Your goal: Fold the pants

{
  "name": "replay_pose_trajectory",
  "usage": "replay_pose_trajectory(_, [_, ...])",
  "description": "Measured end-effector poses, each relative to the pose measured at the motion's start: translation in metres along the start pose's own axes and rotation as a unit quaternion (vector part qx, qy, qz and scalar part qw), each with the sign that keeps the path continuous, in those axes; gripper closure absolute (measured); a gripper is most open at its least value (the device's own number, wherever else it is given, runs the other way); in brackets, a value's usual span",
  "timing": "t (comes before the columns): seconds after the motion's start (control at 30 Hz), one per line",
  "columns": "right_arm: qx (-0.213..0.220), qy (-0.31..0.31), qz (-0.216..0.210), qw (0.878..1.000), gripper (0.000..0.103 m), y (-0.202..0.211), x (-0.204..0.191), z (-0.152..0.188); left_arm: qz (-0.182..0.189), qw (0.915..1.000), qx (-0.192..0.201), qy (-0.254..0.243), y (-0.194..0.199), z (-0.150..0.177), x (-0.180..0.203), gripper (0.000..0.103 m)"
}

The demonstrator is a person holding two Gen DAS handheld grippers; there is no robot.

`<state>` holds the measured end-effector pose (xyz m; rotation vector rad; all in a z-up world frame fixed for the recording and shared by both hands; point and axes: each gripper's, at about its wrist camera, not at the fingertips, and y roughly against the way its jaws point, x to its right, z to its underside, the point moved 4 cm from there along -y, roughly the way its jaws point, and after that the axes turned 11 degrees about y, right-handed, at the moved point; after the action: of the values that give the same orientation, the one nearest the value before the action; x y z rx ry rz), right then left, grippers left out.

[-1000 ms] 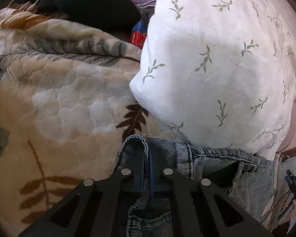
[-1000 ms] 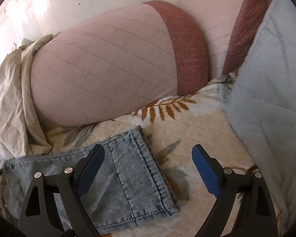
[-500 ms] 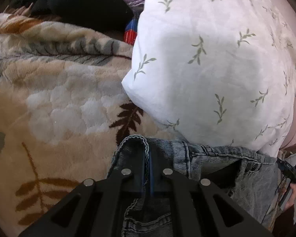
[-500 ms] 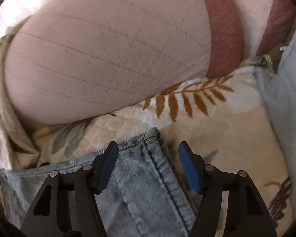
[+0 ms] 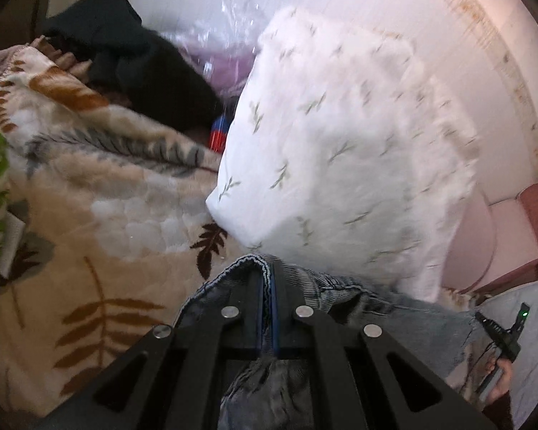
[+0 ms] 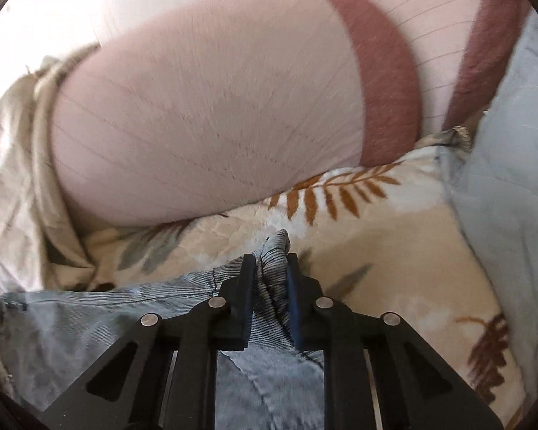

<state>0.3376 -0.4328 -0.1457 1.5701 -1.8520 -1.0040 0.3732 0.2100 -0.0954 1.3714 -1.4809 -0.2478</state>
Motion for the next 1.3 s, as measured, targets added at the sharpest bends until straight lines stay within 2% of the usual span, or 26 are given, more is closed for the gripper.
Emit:
replay_pose_trajectory(0.13, [0.019, -0.022, -0.011, 1.0, 0.088, 0.033, 0.014, -0.006, 0.015, 0.9999, 0.005, -0.007, 0.031, 0.005, 0.007, 0.099])
replay_pose_trajectory(0.23, [0.032, -0.026, -0.011, 0.999, 0.088, 0.055, 0.01, -0.004, 0.027, 0.9996, 0.007, -0.009, 0.049, 0.014, 0.015, 0.099])
replay_pose_trajectory(0.5, [0.055, -0.049, -0.025, 0.997, 0.088, 0.107, 0.02, 0.028, 0.061, 0.998, 0.014, 0.001, 0.099, 0.04, 0.008, 0.099])
replay_pose_trajectory(0.8, [0.055, -0.096, -0.055, 0.992, 0.088, 0.159, 0.05, 0.113, 0.088, 0.996, 0.002, 0.018, 0.147, 0.102, -0.038, 0.099])
replay_pose_trajectory(0.97, [0.055, -0.114, -0.077, 0.989, 0.088, 0.18, 0.064, 0.165, 0.076, 0.9967, -0.017, 0.021, 0.15, 0.148, -0.071, 0.099])
replay_pose_trajectory(1.17, [0.021, -0.142, -0.086, 0.986, 0.088, 0.17, 0.074, 0.229, 0.046, 0.9958, -0.056, 0.057, 0.134, 0.2, -0.122, 0.099])
replay_pose_trajectory(1.3, [0.006, -0.157, -0.092, 0.983, 0.088, 0.166, 0.079, 0.261, 0.047, 0.9951, -0.052, 0.069, 0.135, 0.212, -0.133, 0.099])
